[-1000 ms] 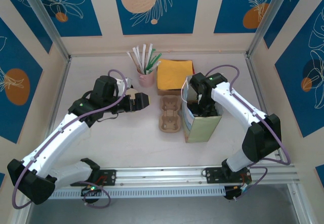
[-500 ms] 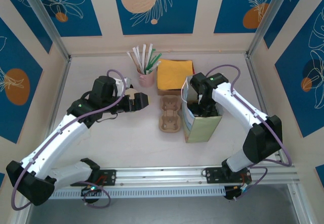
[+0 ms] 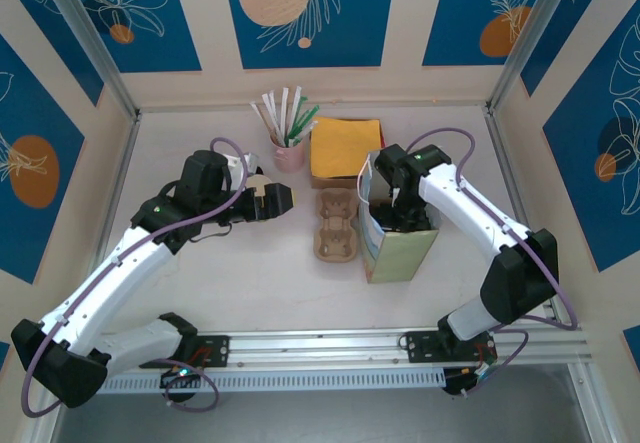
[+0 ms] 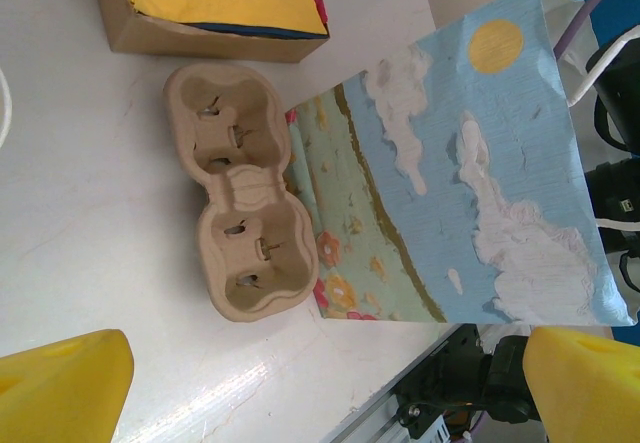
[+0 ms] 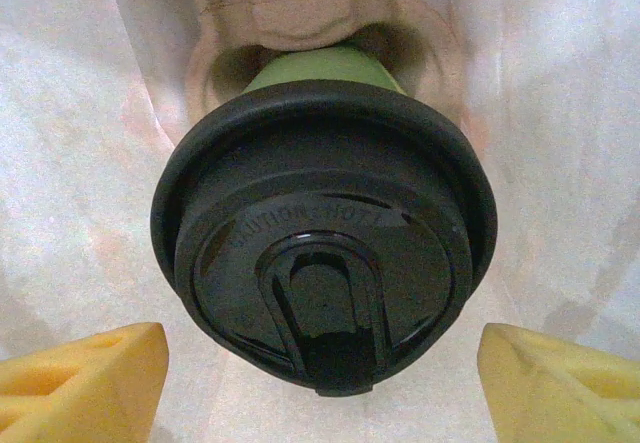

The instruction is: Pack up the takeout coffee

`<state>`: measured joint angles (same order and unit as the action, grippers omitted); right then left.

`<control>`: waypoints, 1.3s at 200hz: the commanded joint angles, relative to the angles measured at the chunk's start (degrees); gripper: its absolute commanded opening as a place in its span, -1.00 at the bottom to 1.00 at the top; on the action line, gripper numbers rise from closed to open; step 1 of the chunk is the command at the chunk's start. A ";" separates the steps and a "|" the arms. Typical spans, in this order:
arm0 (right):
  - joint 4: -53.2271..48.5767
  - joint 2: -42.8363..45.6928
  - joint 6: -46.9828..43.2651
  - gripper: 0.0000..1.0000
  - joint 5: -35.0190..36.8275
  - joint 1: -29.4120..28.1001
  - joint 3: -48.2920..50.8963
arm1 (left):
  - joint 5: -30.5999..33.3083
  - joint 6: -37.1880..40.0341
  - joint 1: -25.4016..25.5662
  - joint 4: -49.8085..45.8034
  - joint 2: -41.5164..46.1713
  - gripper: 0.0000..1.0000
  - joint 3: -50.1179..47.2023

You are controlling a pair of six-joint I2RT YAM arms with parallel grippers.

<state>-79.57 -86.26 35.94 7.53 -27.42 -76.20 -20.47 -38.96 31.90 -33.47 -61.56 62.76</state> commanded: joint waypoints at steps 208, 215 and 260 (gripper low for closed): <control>-3.91 4.34 2.11 0.00 1.52 -0.71 -11.71 | 0.04 -0.23 -0.33 0.11 -0.92 1.00 1.93; -3.86 4.33 2.13 -0.01 1.44 -0.79 -12.08 | -0.05 -0.38 -0.33 0.27 -1.12 1.00 2.05; -4.16 4.42 1.86 -0.13 2.48 -1.24 -14.64 | -0.11 -1.01 -0.31 0.68 -2.40 1.00 2.65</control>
<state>-81.91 -83.02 37.43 9.02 -28.18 -88.68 -20.49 -39.18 31.90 -33.45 -63.35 63.40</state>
